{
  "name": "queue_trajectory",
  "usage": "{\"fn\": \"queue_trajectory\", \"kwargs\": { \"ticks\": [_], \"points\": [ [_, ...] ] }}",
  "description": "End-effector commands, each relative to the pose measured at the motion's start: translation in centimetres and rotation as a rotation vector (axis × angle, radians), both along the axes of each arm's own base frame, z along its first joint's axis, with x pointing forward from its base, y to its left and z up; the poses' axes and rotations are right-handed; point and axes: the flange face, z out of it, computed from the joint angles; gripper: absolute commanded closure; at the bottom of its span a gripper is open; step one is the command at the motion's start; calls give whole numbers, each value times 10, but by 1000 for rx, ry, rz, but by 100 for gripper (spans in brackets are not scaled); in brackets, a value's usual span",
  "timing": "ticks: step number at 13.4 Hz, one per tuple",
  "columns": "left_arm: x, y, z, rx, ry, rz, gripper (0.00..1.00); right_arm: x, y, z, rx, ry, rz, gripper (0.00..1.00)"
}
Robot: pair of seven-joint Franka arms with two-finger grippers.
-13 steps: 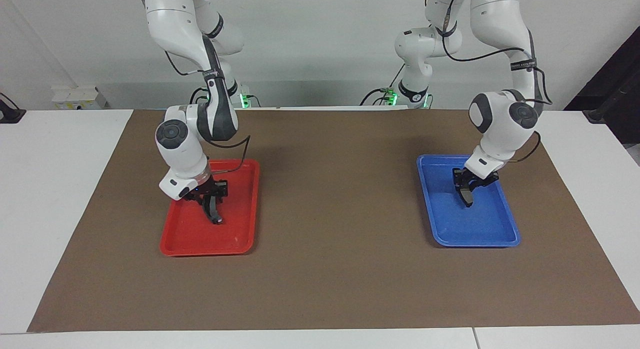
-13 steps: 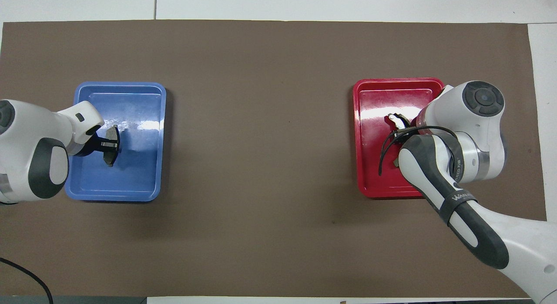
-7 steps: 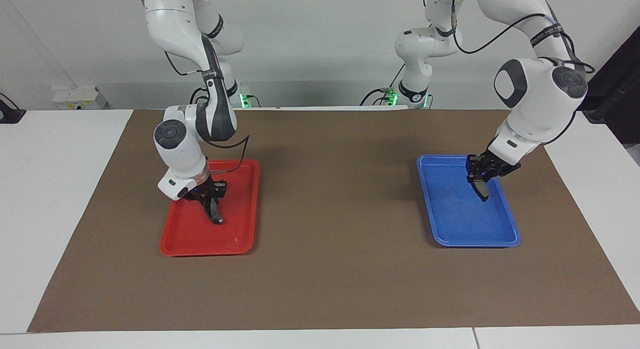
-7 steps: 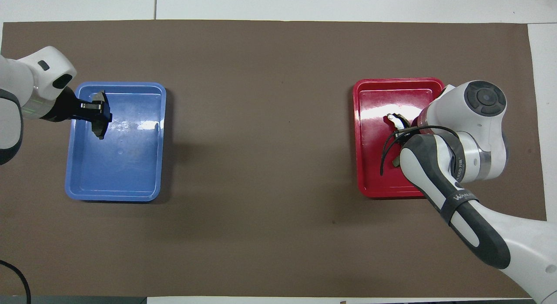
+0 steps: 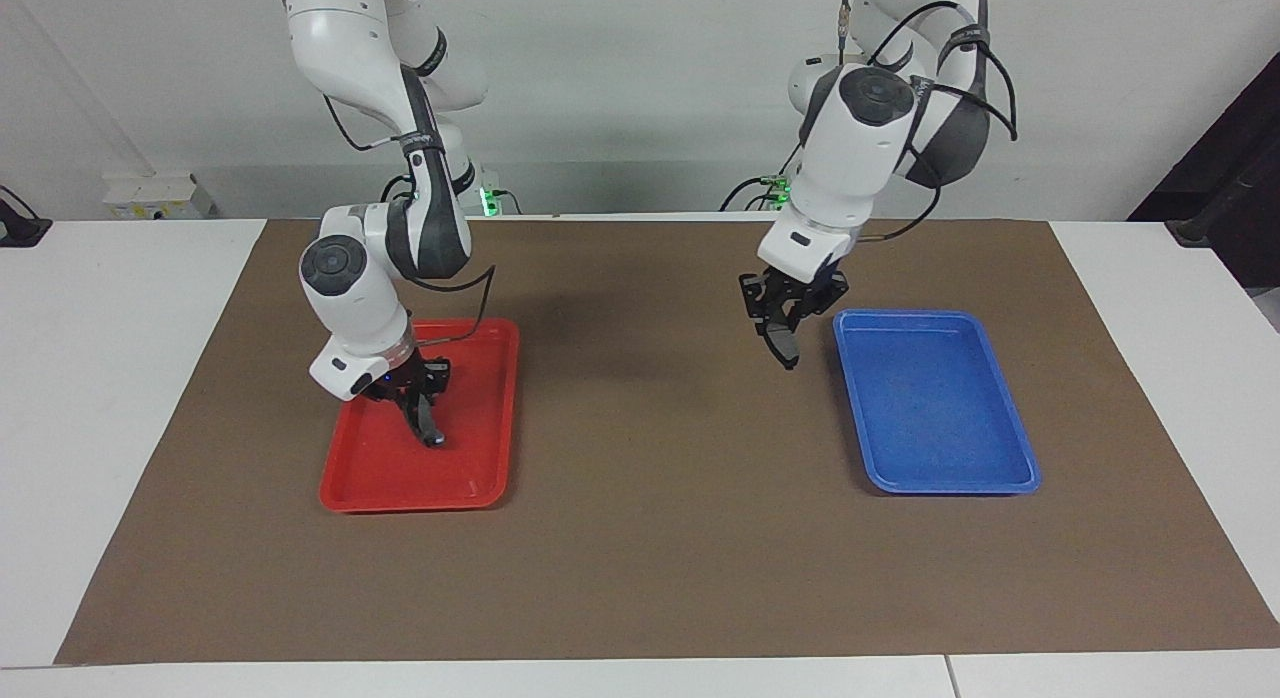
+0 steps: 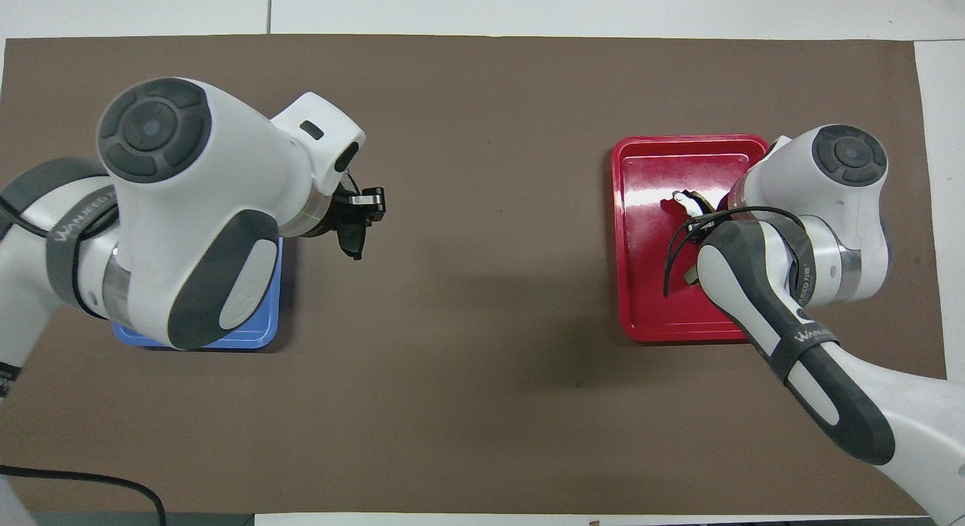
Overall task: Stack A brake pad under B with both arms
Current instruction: 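Lift the small grey pad with the left gripper toward the table center, then lower the small pad onto the table center and open the left gripper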
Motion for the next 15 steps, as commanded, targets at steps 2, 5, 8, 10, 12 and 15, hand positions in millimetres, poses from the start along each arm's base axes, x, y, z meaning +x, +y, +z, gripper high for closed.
{"fn": "queue_trajectory", "kwargs": {
  "ticks": [2, 5, 8, 10, 12, 15],
  "points": [
    [-12, -68, -24, 11, -50, 16, 99, 12, -3, 35, 17, -5, 23, 100],
    [-43, -135, -75, 35, -62, 4, 99, 13, -5, 38, 19, -2, 18, 100],
    [-50, -167, -128, 66, -70, 5, 99, 19, -12, 58, 18, 24, 7, 100],
    [-48, -172, -146, 54, -51, 4, 99, 19, -15, 58, 19, 26, 12, 100],
    [-44, -172, -160, 48, -39, 1, 99, 19, -19, 58, 19, 26, 7, 100],
    [-38, -171, -175, 39, -48, -8, 99, 19, -20, 58, 19, 27, 5, 100]
  ]
}}
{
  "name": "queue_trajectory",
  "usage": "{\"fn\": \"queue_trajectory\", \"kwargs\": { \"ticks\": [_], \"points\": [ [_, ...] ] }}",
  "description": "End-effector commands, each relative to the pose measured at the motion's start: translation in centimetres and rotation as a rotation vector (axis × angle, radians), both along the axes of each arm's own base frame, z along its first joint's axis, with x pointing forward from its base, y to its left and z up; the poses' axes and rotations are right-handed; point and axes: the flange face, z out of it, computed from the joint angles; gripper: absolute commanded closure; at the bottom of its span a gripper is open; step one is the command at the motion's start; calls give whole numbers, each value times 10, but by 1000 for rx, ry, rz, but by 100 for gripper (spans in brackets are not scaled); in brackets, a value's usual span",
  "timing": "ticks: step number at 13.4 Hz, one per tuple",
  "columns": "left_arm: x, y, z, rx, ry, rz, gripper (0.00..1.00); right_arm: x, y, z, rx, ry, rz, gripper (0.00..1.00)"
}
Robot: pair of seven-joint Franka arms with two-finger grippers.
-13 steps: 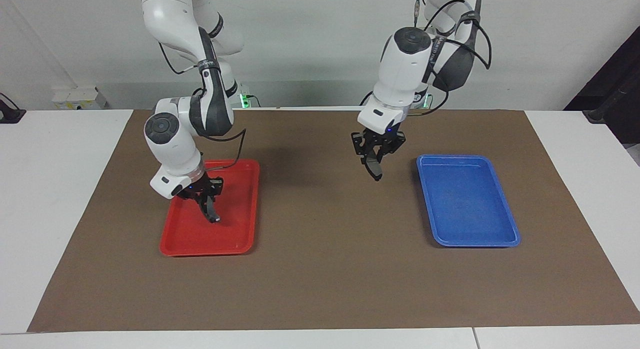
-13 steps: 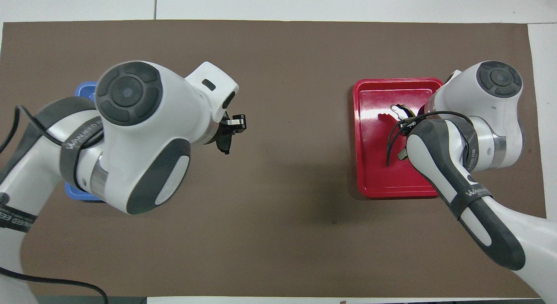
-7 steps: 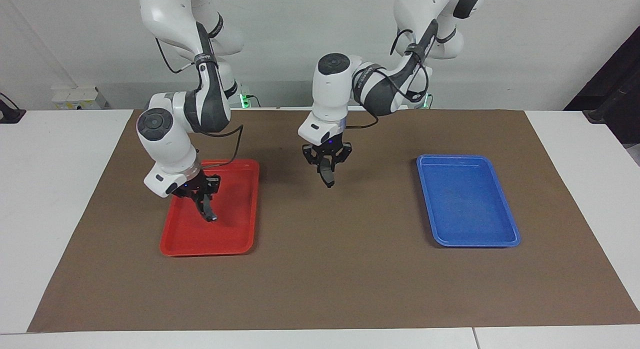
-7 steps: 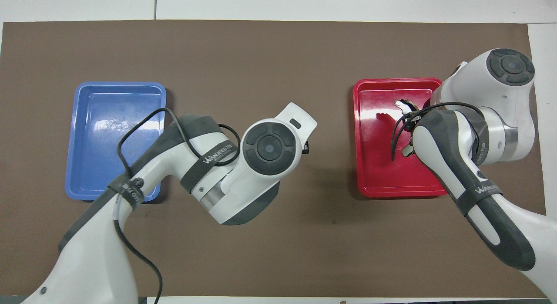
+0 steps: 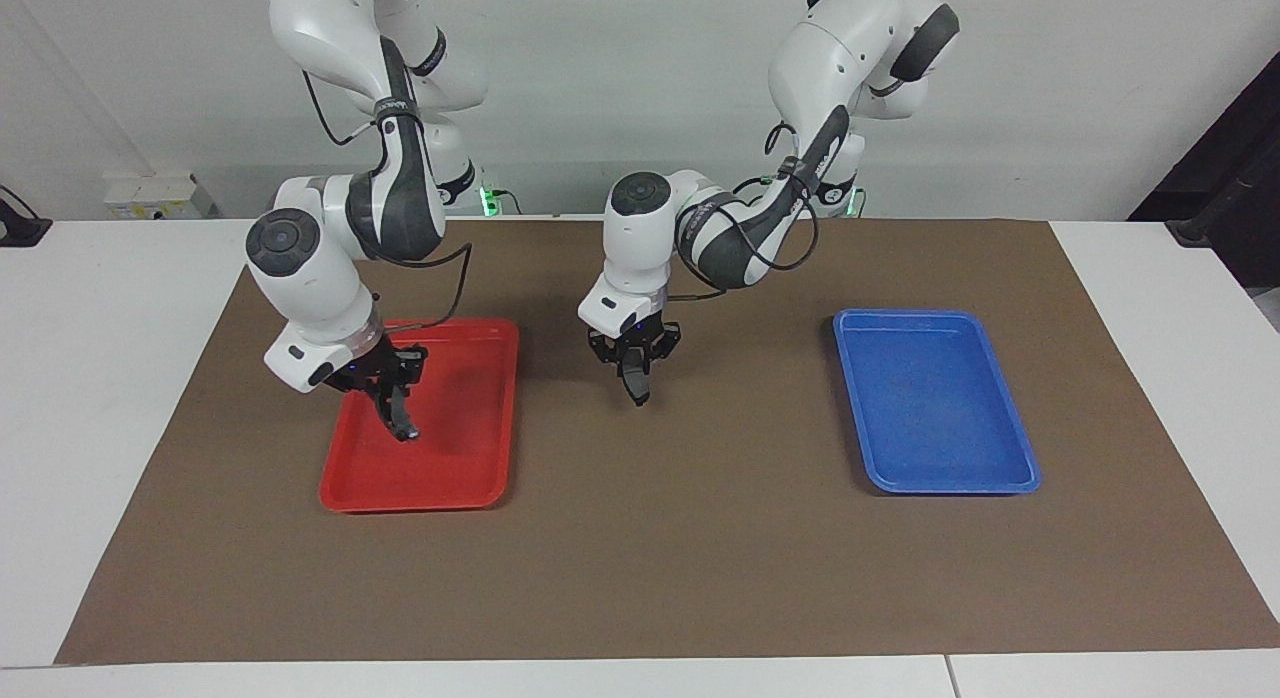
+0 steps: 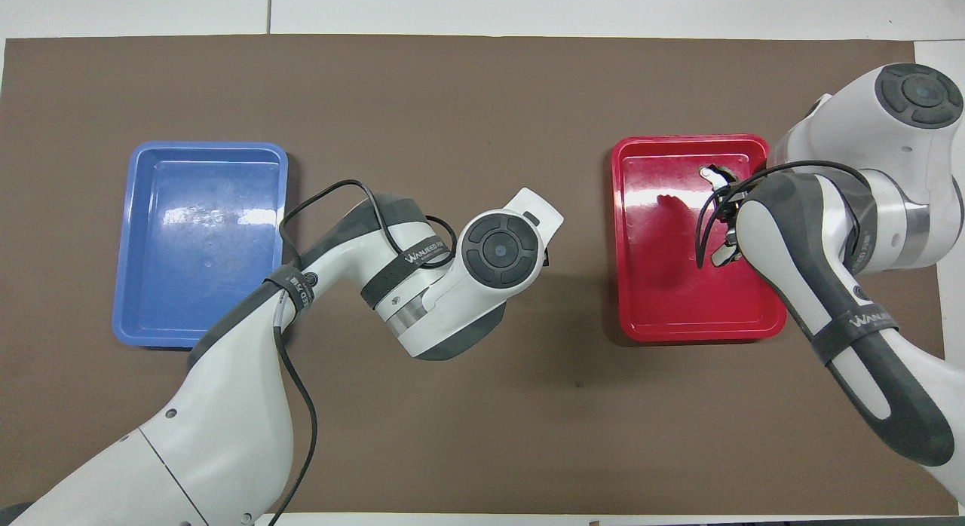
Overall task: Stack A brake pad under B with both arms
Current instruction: 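Lower the small pad onto the table center and open the left gripper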
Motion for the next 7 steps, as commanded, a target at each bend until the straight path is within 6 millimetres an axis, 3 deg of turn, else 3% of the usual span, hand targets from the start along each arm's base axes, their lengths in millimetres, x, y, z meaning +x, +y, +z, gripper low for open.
{"fn": "queue_trajectory", "kwargs": {
  "ticks": [1, 7],
  "points": [
    [9, -2, -7, -10, -18, 2, 99, 0, -2, 5, 20, 6, 20, 100],
    [12, 0, -38, -1, -3, -10, 99, -2, -1, 4, 20, 10, 20, 100]
  ]
}}
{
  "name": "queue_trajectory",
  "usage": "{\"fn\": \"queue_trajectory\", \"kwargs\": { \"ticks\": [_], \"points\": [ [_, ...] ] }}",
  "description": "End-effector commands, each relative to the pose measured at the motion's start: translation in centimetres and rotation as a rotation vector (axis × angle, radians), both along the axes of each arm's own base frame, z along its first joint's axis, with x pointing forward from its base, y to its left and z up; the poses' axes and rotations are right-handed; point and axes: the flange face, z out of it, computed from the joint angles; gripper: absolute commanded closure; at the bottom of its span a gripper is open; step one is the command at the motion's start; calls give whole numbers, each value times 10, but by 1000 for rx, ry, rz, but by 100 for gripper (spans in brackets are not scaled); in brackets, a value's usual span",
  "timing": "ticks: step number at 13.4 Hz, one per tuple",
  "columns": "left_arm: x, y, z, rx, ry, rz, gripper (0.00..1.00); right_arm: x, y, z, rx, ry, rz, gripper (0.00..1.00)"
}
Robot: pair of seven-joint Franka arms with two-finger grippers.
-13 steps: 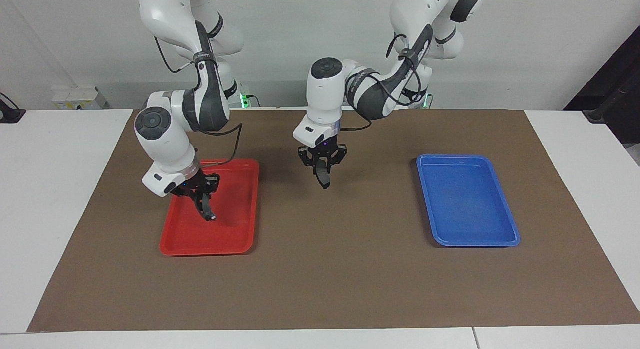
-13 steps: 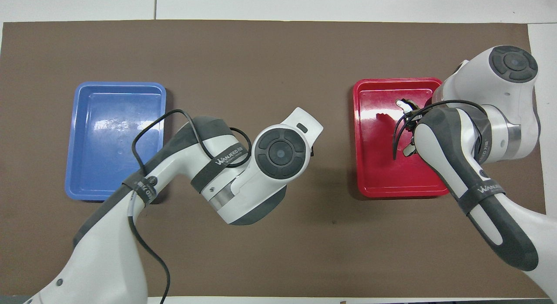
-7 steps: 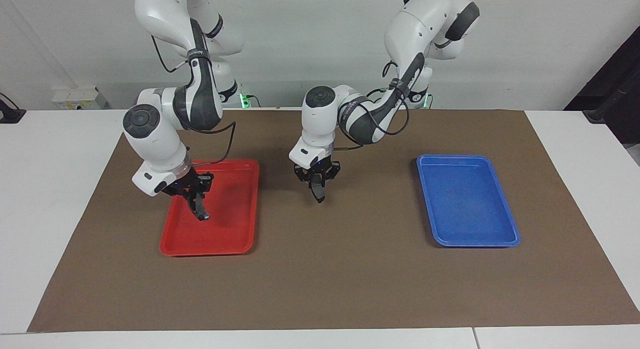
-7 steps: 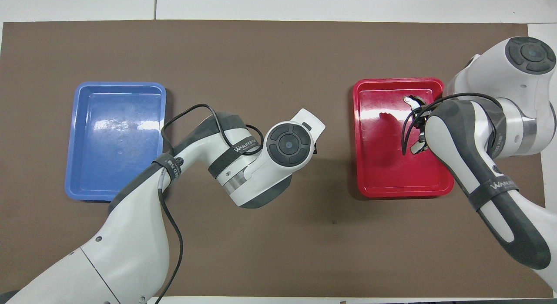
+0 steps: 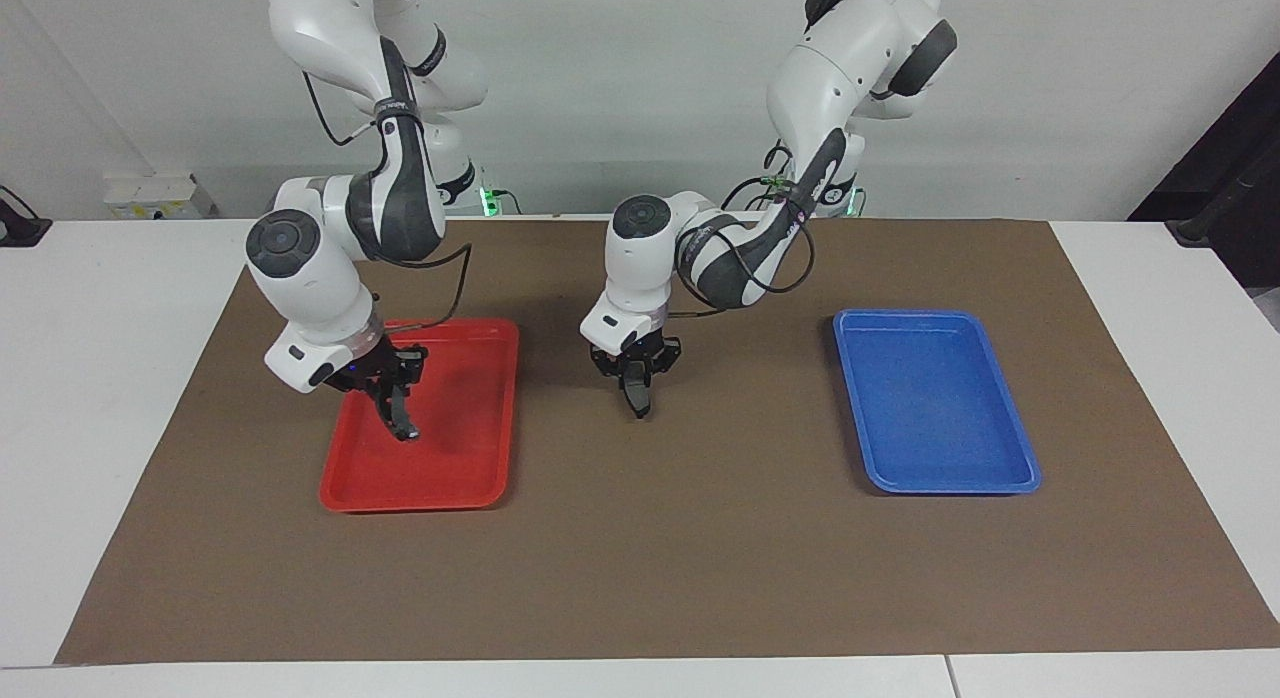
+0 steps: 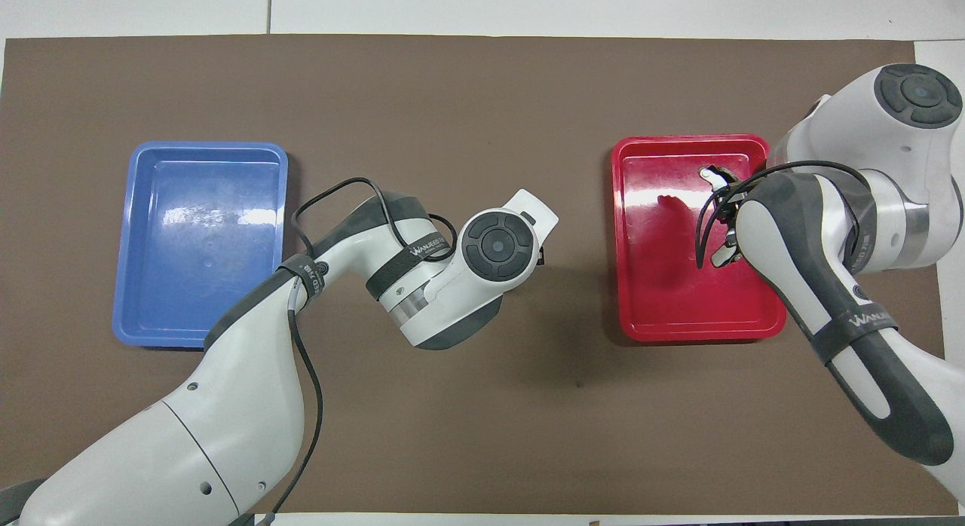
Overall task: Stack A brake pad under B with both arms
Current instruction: 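Lower the small pad onto the table center and open the left gripper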
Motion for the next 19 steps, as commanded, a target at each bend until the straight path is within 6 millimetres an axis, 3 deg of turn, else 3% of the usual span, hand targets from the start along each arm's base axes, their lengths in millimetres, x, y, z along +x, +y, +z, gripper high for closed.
{"fn": "queue_trajectory", "kwargs": {
  "ticks": [1, 3, 4, 6, 9, 13, 15, 18, 19],
  "points": [
    [6, -2, -9, -10, -16, 2, 99, -1, -2, 5, 20, 6, 19, 100],
    [7, -1, -11, -7, -17, 0, 96, -1, -2, 4, 20, 8, 19, 100],
    [8, 0, -13, -6, -15, 1, 89, -1, -2, 4, 20, 8, 19, 100],
    [9, 0, -11, -5, -20, 3, 63, -1, -2, 5, 20, 6, 21, 100],
    [12, 2, -7, 31, -65, -32, 36, -1, -2, 4, 20, 8, 19, 100],
    [40, 14, 37, 83, -73, 23, 0, -2, 0, 5, 31, 10, 15, 100],
    [42, 24, 66, 110, -93, 41, 0, -2, 3, 5, 31, 13, 19, 100],
    [52, 69, 116, 186, -57, 54, 0, -2, 11, 6, 37, 19, 25, 100],
    [55, 85, 140, 179, -41, 41, 0, -3, 29, 7, 68, 20, 25, 100]
  ]
}}
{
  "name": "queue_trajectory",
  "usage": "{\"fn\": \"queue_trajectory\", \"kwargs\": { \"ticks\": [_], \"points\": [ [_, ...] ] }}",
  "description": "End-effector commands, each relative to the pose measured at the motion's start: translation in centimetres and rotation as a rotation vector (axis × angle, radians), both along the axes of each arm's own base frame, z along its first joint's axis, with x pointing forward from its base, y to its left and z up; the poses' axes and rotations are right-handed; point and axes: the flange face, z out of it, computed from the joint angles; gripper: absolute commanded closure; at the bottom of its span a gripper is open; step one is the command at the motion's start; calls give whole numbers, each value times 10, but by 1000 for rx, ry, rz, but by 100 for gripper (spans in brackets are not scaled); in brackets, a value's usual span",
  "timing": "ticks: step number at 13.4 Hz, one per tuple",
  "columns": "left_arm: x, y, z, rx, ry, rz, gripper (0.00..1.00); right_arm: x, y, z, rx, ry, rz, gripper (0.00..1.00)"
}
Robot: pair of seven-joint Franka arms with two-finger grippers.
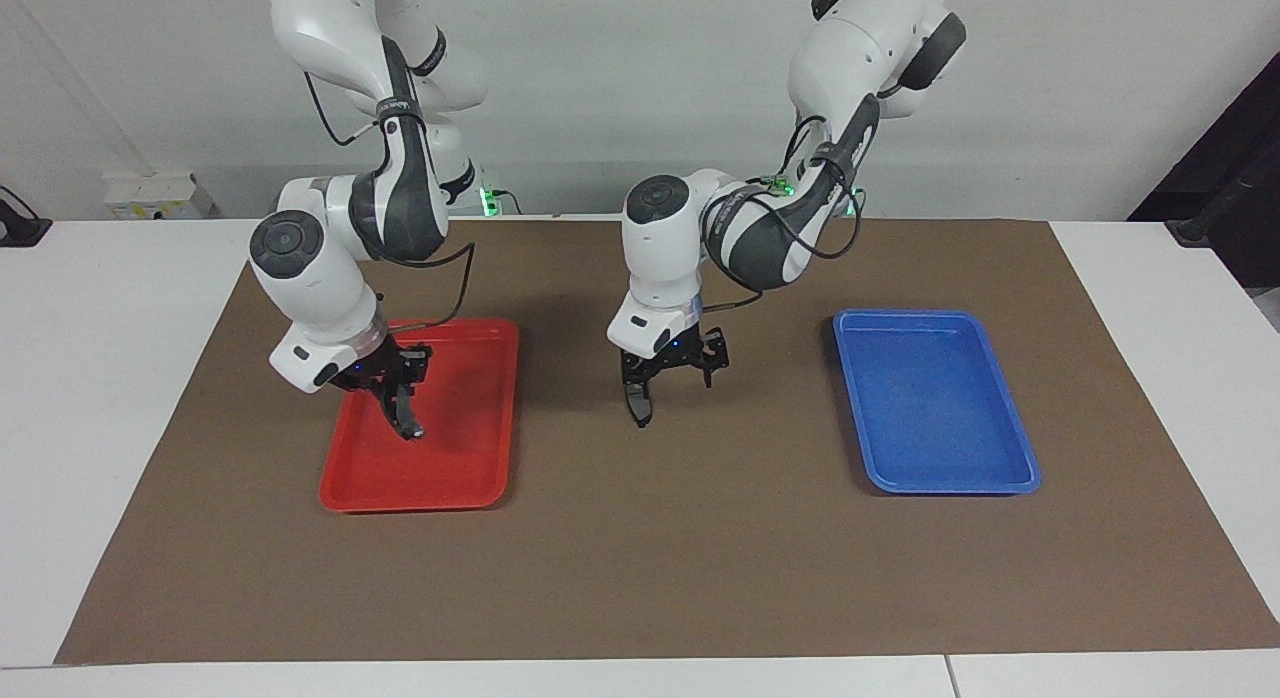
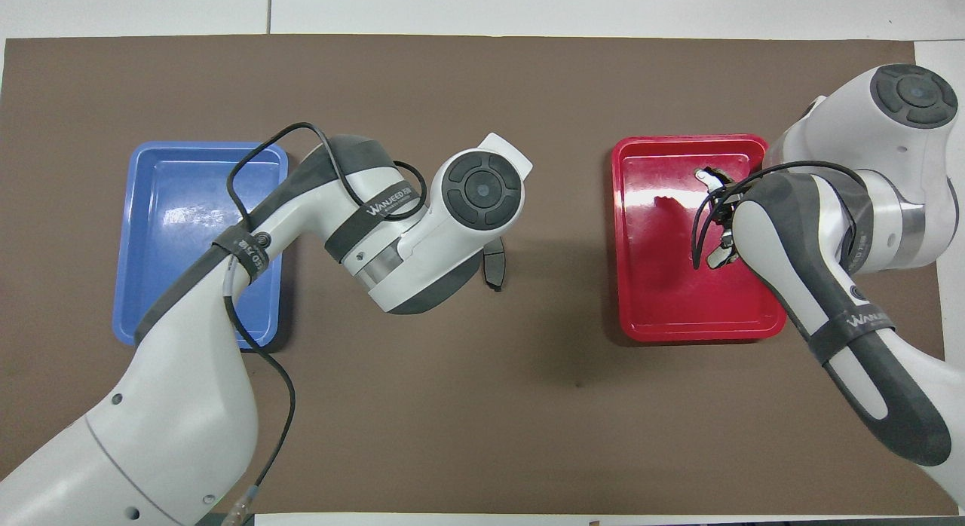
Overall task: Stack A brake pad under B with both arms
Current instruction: 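Lower the small pad onto the table center and open the left gripper, then withdraw the left gripper while the right gripper carries the curved pad toward center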
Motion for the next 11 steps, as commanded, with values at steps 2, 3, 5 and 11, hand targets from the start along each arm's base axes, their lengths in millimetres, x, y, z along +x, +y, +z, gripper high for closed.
{"fn": "queue_trajectory", "kwargs": {
  "ticks": [2, 3, 5, 11],
  "points": [
    [13, 79, 78, 13, 97, -52, 0, -1, 44, 10, 93, 5, 30, 100],
    [18, 102, 97, 22, 116, -69, 0, 0, 68, 20, 91, -12, 72, 100],
    [28, 143, 117, 53, 145, -71, 0, -5, 112, 28, 86, -27, 79, 100],
    [41, 345, 186, -98, 234, -101, 0, -4, 269, 6, 79, -43, -19, 100]
  ]
}}
